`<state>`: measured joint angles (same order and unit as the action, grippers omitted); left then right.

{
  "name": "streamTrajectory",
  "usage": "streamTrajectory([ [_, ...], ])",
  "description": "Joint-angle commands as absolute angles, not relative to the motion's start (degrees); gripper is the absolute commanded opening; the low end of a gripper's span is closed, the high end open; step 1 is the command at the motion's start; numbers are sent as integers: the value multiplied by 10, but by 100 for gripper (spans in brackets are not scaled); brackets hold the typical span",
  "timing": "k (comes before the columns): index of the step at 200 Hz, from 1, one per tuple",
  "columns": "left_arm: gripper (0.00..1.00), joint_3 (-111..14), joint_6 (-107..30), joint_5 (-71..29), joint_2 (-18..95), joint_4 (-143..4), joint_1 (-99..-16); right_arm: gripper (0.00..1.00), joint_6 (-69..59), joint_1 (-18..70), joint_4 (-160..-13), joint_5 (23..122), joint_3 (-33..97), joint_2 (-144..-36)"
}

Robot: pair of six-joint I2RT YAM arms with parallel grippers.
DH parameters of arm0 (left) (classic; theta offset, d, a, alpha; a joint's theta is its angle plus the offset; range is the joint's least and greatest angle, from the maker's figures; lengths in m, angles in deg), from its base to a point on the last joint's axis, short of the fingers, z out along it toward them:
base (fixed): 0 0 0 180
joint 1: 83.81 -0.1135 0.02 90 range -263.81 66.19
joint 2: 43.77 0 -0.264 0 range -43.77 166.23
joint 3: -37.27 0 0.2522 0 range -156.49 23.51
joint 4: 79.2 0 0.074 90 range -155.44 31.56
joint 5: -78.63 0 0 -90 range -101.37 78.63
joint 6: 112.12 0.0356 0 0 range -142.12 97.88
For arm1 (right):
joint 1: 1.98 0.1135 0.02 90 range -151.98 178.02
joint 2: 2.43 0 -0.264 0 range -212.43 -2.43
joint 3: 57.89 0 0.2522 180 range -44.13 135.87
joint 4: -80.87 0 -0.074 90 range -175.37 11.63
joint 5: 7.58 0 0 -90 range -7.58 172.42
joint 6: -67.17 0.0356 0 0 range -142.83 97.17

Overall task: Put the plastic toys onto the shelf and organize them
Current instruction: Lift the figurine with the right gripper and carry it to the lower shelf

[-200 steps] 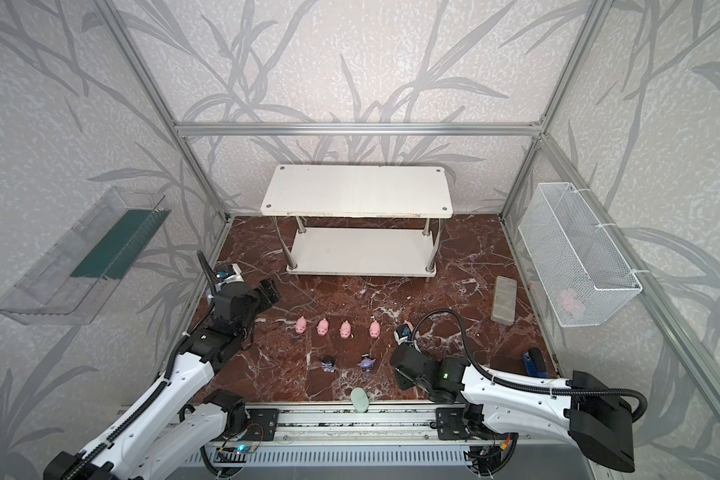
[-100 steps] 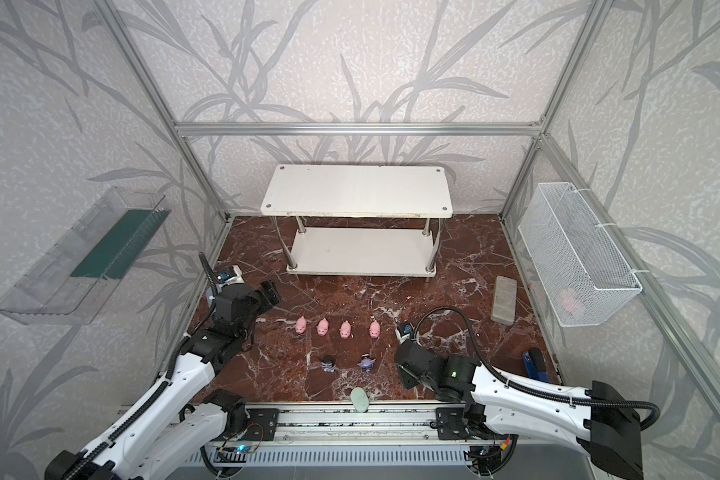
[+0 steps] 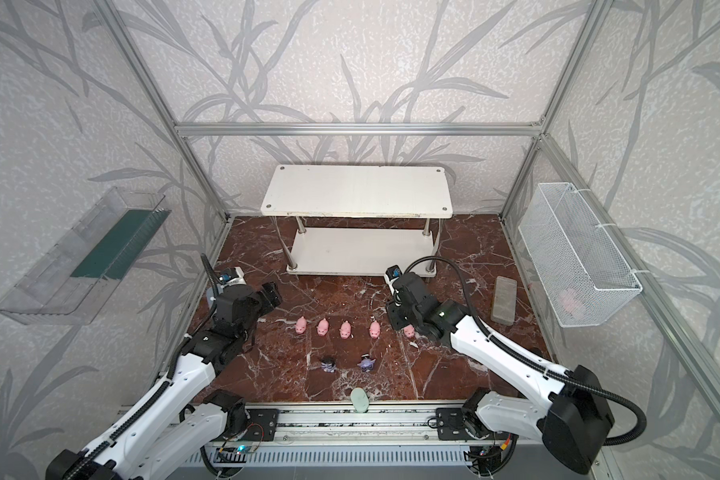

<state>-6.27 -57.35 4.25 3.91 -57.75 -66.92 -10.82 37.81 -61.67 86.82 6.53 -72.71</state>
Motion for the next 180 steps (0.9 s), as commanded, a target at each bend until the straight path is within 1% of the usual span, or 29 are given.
streamTrajectory([
  [1, 88, -59, -579, 34, 40, -585, -666, 33, -163, 349, -668, 842, 103, -775],
  [43, 88, -55, -579, 23, 41, -588, -666, 32, -197, 291, -701, 850, 151, -864],
  [79, 88, -52, -581, 21, 45, -591, -667, 32, -200, 240, -715, 816, 174, -907],
  [180, 88, -57, -581, 11, 65, -599, -667, 31, -213, 204, -732, 809, 251, -999],
])
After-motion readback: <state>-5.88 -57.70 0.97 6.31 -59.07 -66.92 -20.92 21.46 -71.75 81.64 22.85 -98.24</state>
